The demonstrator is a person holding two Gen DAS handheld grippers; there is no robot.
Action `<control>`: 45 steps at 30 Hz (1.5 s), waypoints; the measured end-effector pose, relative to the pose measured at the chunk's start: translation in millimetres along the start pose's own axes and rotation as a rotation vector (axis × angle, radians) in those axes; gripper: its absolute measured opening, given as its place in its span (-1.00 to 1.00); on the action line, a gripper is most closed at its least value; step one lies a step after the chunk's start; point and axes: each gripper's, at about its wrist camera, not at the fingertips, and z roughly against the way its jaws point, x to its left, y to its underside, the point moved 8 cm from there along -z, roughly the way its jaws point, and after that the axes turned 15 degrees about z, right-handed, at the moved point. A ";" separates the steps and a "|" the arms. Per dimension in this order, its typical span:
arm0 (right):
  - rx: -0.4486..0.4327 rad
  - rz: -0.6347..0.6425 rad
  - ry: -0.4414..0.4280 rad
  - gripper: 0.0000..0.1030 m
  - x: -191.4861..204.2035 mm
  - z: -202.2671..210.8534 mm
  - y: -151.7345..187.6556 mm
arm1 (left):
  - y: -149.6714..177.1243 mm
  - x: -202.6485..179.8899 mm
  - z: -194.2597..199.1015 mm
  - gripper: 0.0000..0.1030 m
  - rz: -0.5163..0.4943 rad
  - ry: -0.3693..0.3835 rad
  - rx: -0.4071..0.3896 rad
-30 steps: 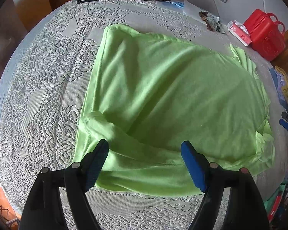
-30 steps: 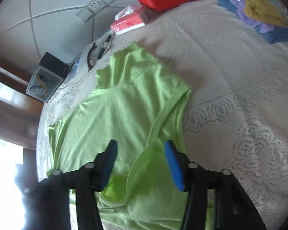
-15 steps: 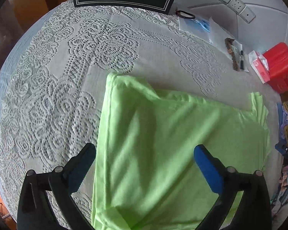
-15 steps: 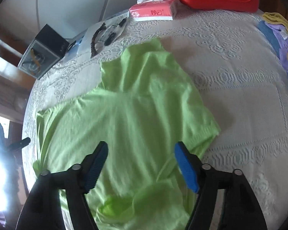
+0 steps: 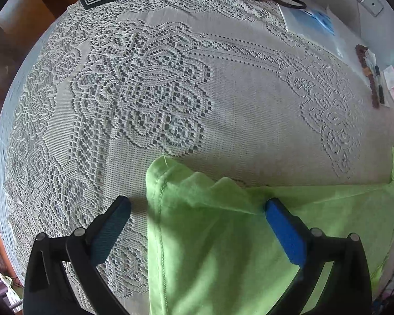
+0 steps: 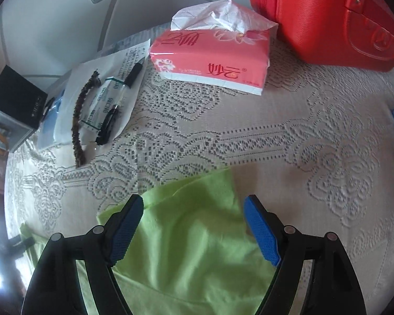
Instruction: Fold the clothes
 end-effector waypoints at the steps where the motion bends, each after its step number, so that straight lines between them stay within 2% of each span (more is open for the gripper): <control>1: 0.005 0.016 0.015 0.58 2.1 -4.9 -0.7 | 0.2 -0.9 -1.1 1.00 -0.006 -0.005 -0.008; 2: 0.009 0.032 0.031 0.57 4.3 -9.7 -1.3 | 0.4 -1.8 -2.2 1.00 -0.013 -0.009 -0.015; 3: 0.020 0.076 0.073 0.33 8.0 -11.9 -1.3 | 0.6 -1.1 -2.2 0.97 -0.011 -0.006 -0.019; 4: 0.034 0.135 0.129 -0.21 12.5 -12.5 -1.1 | 0.5 0.1 -0.9 0.91 -0.007 -0.006 -0.028; 5: 0.039 0.166 0.129 -0.50 18.7 -11.7 -0.3 | 0.5 0.5 2.3 0.66 -0.005 0.003 -0.038; 6: 0.040 0.182 0.096 -0.84 25.9 -10.1 1.0 | 0.8 0.0 6.9 0.13 -0.002 0.016 -0.044; 7: 0.035 0.194 0.082 -0.85 30.5 -6.6 2.7 | 1.2 -0.5 11.5 -0.19 0.000 0.031 -0.048; 8: 0.019 0.205 0.080 -0.85 33.0 -0.4 4.5 | 3.2 -1.6 14.2 -0.65 0.012 0.064 -0.039; 9: -0.006 0.210 0.074 -0.85 34.1 8.2 6.8 | 5.2 -2.8 17.2 -0.67 0.023 0.095 -0.030; 12: -0.110 0.187 -0.004 -0.85 34.4 44.5 23.0 | 12.9 -4.1 36.7 -0.67 -0.036 0.104 -0.129; 14: -0.181 0.194 -0.052 -0.85 35.4 72.2 42.1 | 24.5 -0.8 50.6 -0.67 -0.056 0.146 -0.179; 18: -0.269 0.246 -0.099 -0.85 38.6 113.6 97.7 | 48.7 20.2 70.9 -0.67 -0.093 0.140 -0.268; 20: -0.289 0.266 -0.109 -0.85 39.9 125.9 128.4 | 72.4 31.8 67.1 -0.67 -0.100 0.138 -0.267; 24: -0.222 0.264 -0.122 -0.82 40.4 117.9 194.1 | 121.9 55.0 56.2 -0.67 -0.090 0.133 -0.207; 28: -0.104 0.190 -0.153 -0.58 31.3 88.8 252.0 | 144.6 71.0 48.9 -0.67 -0.040 0.166 -0.124; 29: -0.092 0.168 -0.166 -0.58 29.6 85.5 260.1 | 143.2 70.2 52.8 -0.67 -0.033 0.181 -0.119; 31: -0.096 0.135 -0.179 -0.51 27.0 86.0 264.8 | 135.4 65.1 62.1 -0.45 -0.019 0.211 -0.115; 32: -0.104 0.123 -0.182 -0.50 26.0 88.5 263.8 | 129.1 60.9 67.3 -0.02 -0.011 0.226 -0.116; 33: -0.113 0.114 -0.184 -0.49 25.3 92.0 261.5 | 119.9 53.8 72.4 0.49 -0.003 0.246 -0.117; 34: -0.121 0.105 -0.183 -0.49 24.4 95.7 258.9 | 110.7 46.6 77.5 0.66 0.005 0.265 -0.118; 35: -0.130 0.096 -0.181 -0.49 23.4 99.5 256.2 | 100.1 38.1 81.6 0.73 0.011 0.271 -0.122; 37: -0.136 0.070 -0.171 -0.42 19.6 104.2 250.4 | 78.5 21.9 83.6 0.73 0.018 0.252 -0.109; 43: -0.170 -0.034 -0.193 -0.40 0.4 117.2 236.1 | 23.6 -6.5 53.1 0.73 0.073 0.110 -0.010; 45: -0.170 -0.053 -0.192 -0.40 -6.3 118.0 235.3 | 11.1 -11.5 41.5 0.66 0.085 0.087 0.008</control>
